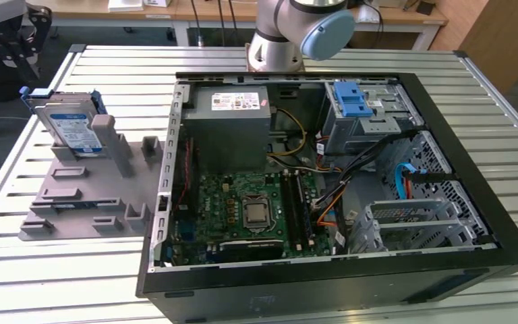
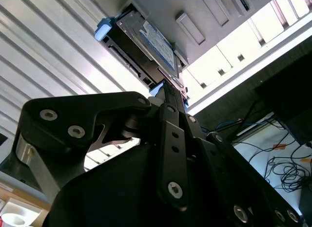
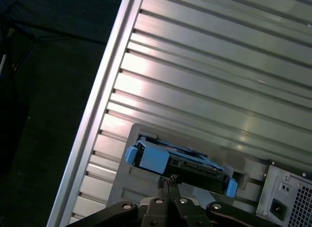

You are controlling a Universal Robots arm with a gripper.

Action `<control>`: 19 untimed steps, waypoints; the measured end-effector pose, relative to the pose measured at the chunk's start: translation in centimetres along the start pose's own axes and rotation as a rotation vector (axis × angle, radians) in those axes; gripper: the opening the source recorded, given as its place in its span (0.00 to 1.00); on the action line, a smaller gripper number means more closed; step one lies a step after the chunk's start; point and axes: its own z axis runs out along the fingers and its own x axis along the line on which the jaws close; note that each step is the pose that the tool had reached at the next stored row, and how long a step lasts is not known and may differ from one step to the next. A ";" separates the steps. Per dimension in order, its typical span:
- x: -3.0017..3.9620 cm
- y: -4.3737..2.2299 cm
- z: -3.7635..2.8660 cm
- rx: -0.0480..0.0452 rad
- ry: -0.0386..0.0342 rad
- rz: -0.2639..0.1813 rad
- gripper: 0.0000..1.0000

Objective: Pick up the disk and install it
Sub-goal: 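Pick up the disk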

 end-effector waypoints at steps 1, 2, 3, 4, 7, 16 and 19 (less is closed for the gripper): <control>0.00 0.00 0.00 -0.0001 0.0002 -0.005 0.11; 0.00 0.00 0.00 -0.0002 0.0004 -0.011 0.11; 0.00 0.00 0.00 -0.0002 0.0007 -0.016 0.11; 0.00 0.00 0.00 -0.0004 0.0009 -0.021 0.11; 0.00 0.00 0.00 -0.0006 0.0016 -0.037 0.11; 0.00 0.00 0.00 -0.0015 0.0039 -0.092 0.11; 0.00 0.00 0.00 -0.0018 0.0045 -0.106 0.11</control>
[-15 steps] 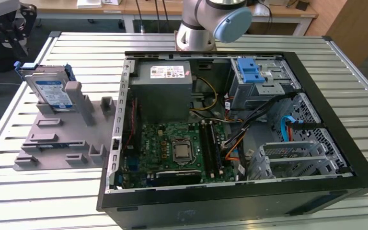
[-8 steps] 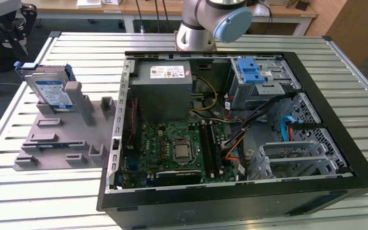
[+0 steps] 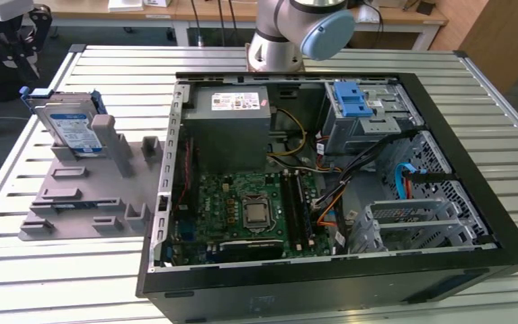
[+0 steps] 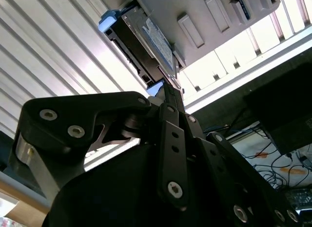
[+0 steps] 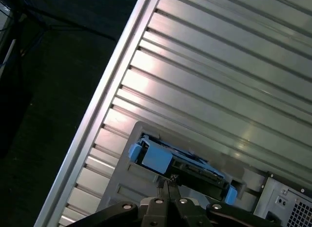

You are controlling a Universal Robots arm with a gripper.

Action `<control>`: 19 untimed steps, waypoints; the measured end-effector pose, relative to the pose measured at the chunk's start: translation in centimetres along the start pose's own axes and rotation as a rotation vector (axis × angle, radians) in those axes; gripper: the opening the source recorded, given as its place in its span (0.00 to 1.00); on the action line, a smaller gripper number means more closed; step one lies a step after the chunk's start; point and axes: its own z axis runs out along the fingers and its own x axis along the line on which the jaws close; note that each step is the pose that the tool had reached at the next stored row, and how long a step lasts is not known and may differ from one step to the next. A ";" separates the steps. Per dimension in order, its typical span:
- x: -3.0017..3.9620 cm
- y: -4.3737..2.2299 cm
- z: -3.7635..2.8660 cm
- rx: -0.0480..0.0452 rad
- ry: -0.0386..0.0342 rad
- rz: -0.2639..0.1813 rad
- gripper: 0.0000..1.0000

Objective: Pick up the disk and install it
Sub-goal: 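Pick up the disk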

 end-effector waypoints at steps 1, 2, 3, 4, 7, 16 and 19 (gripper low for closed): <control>0.00 0.00 0.00 -0.0001 0.0004 -0.009 0.11; 0.00 0.00 0.00 -0.0002 0.0006 -0.013 0.11; 0.00 0.00 0.00 -0.0003 0.0008 -0.018 0.11; 0.00 0.00 0.00 -0.0004 0.0009 -0.022 0.11; 0.00 0.00 0.00 -0.0006 0.0015 -0.035 0.11; 0.00 0.00 0.00 -0.0013 0.0034 -0.079 0.11; 0.00 0.00 0.00 -0.0016 0.0040 -0.093 0.11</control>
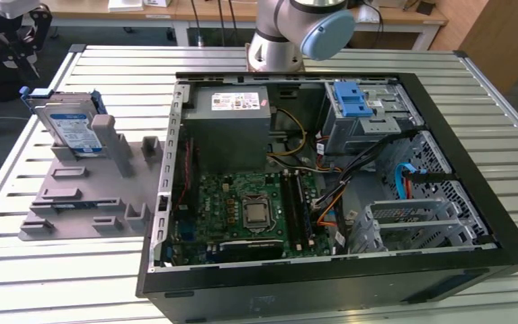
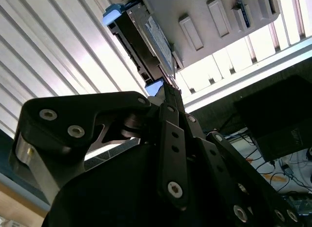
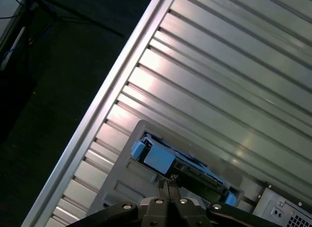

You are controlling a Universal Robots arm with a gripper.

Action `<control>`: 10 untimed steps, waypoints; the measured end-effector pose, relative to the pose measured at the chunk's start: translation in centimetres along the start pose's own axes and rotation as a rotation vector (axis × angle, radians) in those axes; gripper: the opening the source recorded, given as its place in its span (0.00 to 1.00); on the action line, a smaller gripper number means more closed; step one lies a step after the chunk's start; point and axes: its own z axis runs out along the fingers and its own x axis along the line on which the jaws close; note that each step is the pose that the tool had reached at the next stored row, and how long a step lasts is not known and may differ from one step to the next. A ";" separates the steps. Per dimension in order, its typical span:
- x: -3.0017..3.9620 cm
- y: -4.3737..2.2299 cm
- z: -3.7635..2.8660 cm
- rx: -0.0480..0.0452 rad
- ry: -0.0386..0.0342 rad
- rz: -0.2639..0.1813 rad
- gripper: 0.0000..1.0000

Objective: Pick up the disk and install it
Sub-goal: 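Pick up the disk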

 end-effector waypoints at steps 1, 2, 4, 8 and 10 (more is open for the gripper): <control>0.00 0.00 0.00 -0.0001 0.0002 -0.005 0.11; 0.00 0.00 0.00 -0.0002 0.0004 -0.010 0.11; 0.00 0.00 0.00 -0.0003 0.0008 -0.019 0.11; 0.01 0.01 0.00 -0.0008 0.0021 -0.049 0.11; 0.01 0.01 0.00 -0.0011 0.0029 -0.068 0.11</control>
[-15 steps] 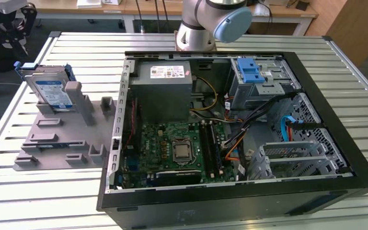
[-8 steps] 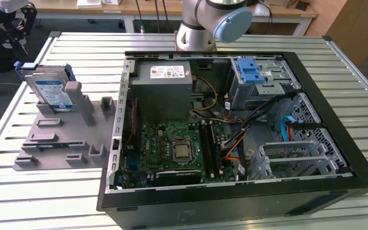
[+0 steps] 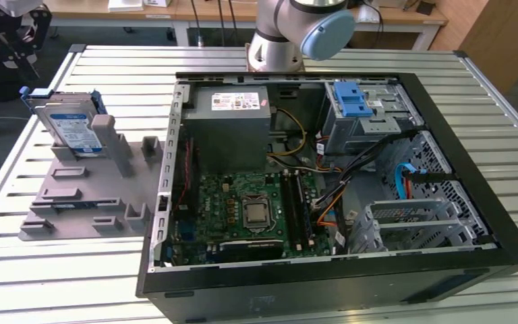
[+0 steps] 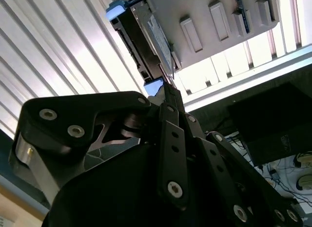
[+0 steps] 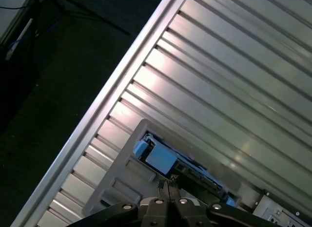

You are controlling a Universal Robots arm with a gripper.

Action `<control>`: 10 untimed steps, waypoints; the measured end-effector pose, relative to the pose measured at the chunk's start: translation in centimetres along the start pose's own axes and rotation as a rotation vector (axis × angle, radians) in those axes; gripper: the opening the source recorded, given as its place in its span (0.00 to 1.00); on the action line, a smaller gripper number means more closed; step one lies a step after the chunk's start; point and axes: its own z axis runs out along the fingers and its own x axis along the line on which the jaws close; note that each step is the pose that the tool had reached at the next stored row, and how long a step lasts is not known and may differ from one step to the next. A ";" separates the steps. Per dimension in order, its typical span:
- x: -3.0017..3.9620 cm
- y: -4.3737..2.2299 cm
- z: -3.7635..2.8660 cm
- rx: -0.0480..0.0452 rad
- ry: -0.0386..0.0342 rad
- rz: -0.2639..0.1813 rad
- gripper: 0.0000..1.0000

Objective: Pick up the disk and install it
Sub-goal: 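Pick up the disk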

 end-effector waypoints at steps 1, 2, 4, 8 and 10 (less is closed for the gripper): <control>0.00 0.00 0.00 -0.0002 0.0005 -0.011 0.11; 0.00 0.00 0.00 -0.0003 0.0007 -0.020 0.11; 0.01 0.00 0.00 -0.0007 0.0016 -0.038 0.11; 0.01 0.01 0.00 -0.0012 0.0031 -0.072 0.11; 0.02 0.01 -0.01 -0.0015 0.0039 -0.088 0.11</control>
